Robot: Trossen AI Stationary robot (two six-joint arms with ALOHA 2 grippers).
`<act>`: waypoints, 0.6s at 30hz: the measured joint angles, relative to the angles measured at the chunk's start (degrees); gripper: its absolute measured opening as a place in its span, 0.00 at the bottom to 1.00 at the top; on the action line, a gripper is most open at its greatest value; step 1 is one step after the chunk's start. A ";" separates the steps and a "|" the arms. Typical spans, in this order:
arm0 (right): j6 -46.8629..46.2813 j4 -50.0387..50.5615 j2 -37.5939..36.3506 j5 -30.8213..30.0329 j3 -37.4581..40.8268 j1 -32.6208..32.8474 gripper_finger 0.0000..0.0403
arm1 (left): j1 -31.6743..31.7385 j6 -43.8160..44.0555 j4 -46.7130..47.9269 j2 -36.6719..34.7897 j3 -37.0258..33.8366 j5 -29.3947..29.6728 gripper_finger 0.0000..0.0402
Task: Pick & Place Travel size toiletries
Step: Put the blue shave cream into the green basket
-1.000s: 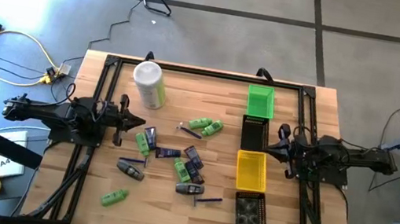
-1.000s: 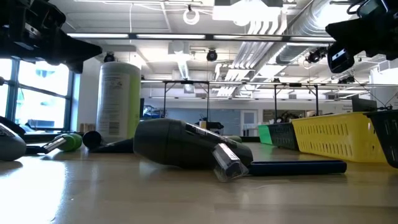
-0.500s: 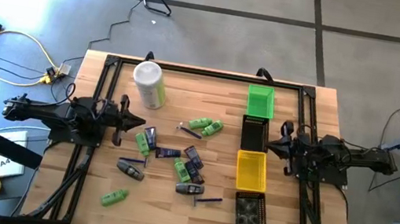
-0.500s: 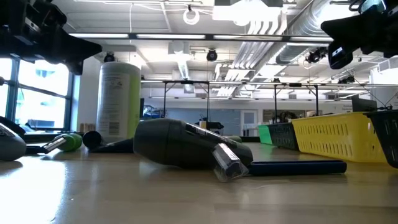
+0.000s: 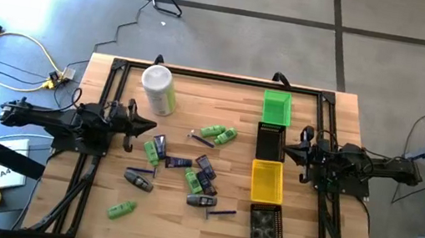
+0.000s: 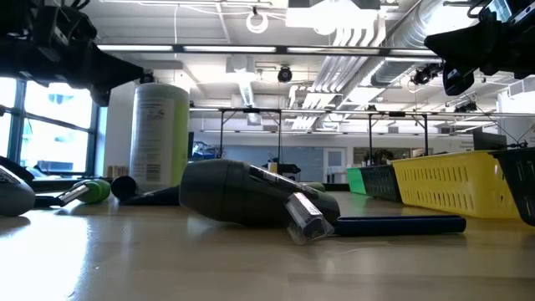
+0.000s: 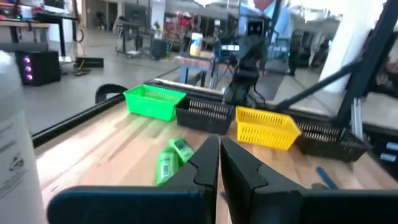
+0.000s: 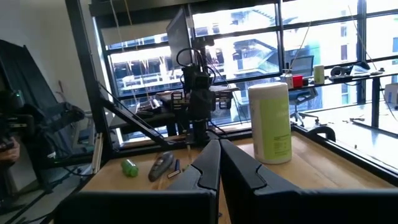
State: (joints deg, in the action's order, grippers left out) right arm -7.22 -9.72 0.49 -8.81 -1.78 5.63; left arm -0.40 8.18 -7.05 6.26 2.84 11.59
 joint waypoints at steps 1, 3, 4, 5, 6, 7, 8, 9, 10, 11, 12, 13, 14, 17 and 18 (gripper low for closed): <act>-0.01 0.00 0.00 -0.02 0.00 0.00 0.01 | -0.01 -0.30 -0.56 1.32 0.45 0.26 0.03; 0.00 0.00 0.00 -0.10 0.00 0.00 0.01 | 0.00 -0.36 -0.81 3.90 1.36 1.64 0.03; 0.00 0.00 0.00 -0.08 0.00 0.00 0.01 | 0.00 -0.34 -0.81 5.34 1.84 2.28 0.03; -0.01 0.00 0.00 -0.08 0.00 0.01 0.01 | 0.00 -0.36 -0.96 6.87 2.30 2.30 0.03; 0.00 0.00 0.00 -0.10 0.00 0.01 0.01 | 0.00 -0.39 -1.32 8.38 2.65 2.30 0.03; 0.00 0.00 0.00 -0.10 0.00 0.00 0.01 | 0.00 -0.39 -1.90 9.84 2.99 2.30 0.03; 0.00 0.00 0.00 -0.09 0.00 0.00 0.01 | 0.00 -0.45 -2.55 11.21 3.48 2.30 0.03; 0.00 0.01 0.00 -0.09 0.00 0.00 0.01 | 0.00 -0.75 -2.95 12.51 4.12 2.28 0.03; 0.00 0.02 0.00 -0.10 0.00 0.00 0.01 | 0.00 -1.08 -3.02 13.81 4.75 2.28 0.03; 0.00 0.02 0.00 -0.09 0.00 0.01 0.01 | 0.00 -1.50 -2.99 15.12 5.42 2.28 0.03; 0.00 0.02 0.00 -0.09 0.00 0.01 0.01 | 0.00 -1.74 -2.99 16.41 6.17 2.28 0.03; 0.00 0.02 0.00 -0.08 0.00 0.00 0.01 | 0.00 -1.85 -2.97 17.71 6.94 2.24 0.03; 0.00 0.00 0.00 -0.10 0.00 0.00 0.01 | 0.00 -1.89 -2.89 19.11 7.73 2.09 0.03; 0.00 0.02 0.00 -0.08 0.00 0.00 0.01 | 0.00 -2.22 -1.97 22.87 10.48 1.11 0.03; -0.01 0.02 0.00 -0.08 0.00 0.01 0.01 | 0.00 -2.33 -1.79 24.09 11.34 0.73 0.03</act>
State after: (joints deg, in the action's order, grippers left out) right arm -7.24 -9.69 0.49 -8.88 -1.78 5.64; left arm -0.40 5.85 -8.84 30.34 14.18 12.32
